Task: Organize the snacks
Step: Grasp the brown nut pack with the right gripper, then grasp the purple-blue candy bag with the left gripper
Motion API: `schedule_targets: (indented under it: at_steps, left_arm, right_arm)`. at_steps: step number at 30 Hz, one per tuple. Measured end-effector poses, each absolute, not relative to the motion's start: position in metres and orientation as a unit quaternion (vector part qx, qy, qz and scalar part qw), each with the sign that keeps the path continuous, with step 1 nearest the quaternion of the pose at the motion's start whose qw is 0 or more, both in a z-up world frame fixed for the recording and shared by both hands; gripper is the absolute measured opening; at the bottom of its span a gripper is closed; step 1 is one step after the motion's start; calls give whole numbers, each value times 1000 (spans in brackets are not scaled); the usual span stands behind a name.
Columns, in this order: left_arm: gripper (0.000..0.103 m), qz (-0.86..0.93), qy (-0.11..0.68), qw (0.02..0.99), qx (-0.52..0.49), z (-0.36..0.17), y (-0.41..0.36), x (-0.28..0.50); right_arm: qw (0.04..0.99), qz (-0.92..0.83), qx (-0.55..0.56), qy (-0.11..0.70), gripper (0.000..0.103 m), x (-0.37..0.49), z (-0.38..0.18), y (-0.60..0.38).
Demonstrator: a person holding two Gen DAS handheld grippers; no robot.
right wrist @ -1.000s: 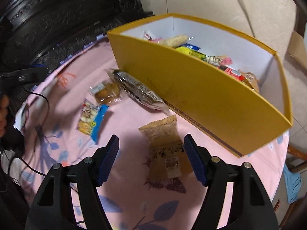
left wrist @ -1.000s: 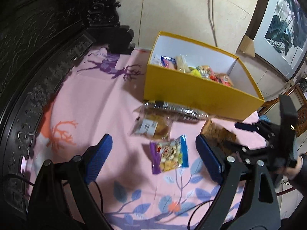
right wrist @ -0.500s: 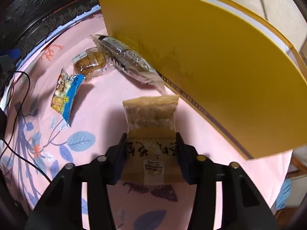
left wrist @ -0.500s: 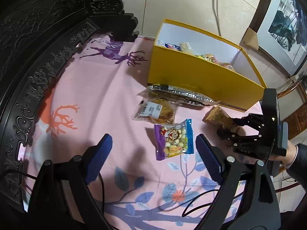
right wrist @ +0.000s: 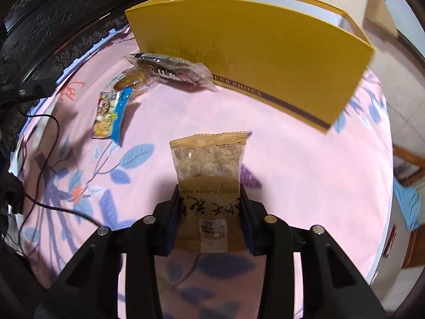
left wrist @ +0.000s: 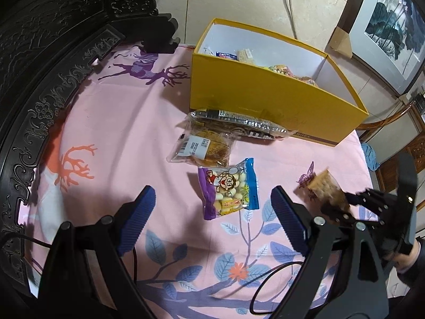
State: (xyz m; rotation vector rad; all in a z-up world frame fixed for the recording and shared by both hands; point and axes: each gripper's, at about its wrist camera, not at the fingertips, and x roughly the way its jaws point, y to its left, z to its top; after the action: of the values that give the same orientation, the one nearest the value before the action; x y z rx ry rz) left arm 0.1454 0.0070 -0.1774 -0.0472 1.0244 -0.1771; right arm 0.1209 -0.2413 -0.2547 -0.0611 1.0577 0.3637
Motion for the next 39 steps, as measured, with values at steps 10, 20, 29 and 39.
schedule_targets:
  at_steps: [10,20,29,39]
  left_arm:
    - [90,-83,515,853,-1,-199,-10,156]
    - [90,-62,559,827,16,-246,-29,177]
    - [92,-38,580,814,15,-273,-38,196]
    - [15,-94,551,829,-4,-260,-36,191]
  right_arm:
    - [850,150,21,504,40,98,-247,-245]
    - [851,148,41,501,40,92,-238,-247]
    - [848,150,48,505,40,88,-238,-245]
    - [848,145,49,508,40,90,-239,-246]
